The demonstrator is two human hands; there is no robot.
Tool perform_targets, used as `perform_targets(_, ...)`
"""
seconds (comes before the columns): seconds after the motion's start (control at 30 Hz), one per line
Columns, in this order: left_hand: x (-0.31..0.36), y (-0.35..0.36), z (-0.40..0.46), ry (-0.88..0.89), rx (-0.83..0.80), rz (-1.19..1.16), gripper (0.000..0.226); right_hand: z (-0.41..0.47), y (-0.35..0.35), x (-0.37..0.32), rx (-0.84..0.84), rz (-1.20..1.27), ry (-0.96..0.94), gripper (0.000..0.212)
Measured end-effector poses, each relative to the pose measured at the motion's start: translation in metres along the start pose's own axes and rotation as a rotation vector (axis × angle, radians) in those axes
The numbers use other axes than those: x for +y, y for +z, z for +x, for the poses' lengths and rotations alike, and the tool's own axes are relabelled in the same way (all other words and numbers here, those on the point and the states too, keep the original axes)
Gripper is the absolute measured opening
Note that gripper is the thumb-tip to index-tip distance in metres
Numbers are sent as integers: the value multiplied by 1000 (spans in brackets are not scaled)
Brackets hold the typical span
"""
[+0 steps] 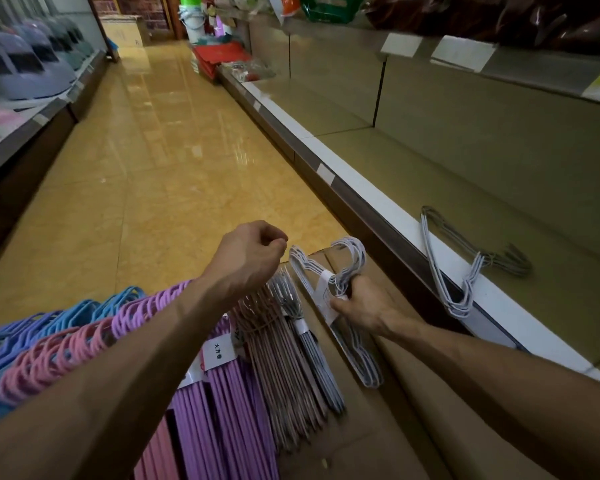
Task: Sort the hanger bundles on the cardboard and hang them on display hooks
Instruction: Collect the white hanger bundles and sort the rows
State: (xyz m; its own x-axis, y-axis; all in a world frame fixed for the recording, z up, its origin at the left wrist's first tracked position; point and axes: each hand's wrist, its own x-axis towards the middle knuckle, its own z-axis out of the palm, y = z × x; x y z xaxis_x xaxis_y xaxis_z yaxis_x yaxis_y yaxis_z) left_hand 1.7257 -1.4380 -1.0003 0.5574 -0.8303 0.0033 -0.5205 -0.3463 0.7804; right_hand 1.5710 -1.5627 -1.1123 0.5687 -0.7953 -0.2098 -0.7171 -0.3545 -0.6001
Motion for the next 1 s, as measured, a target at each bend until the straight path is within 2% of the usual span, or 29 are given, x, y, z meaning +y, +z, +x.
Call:
perform_targets(0.1,-4,-3,-1,5,18,9,23,1,13,-3,27,-8,0,19)
perform_targets(0.27,-10,-2,2,19,20,15,24,-1,38,-6,-38,11,8,27)
perform_targets(0.47,-13,5,6,100,-4,122,24,-3,36,-9,-52,7,-11,27)
perform_targets(0.7,-13,19,6,239,-143,355,29,-12,34,-6,-132,92,-68,11)
perform_targets(0.8,-19,25,5,284,-259,515,35,-15,30,-4,-162,78,-73,22)
perform_targets(0.87,-22,27,6,330,-281,618,35,-18,27,0,-197,70,-74,28)
perform_targets(1.0,-21,28,9,338,-274,626,31,-28,12,7,-222,110,-92,33)
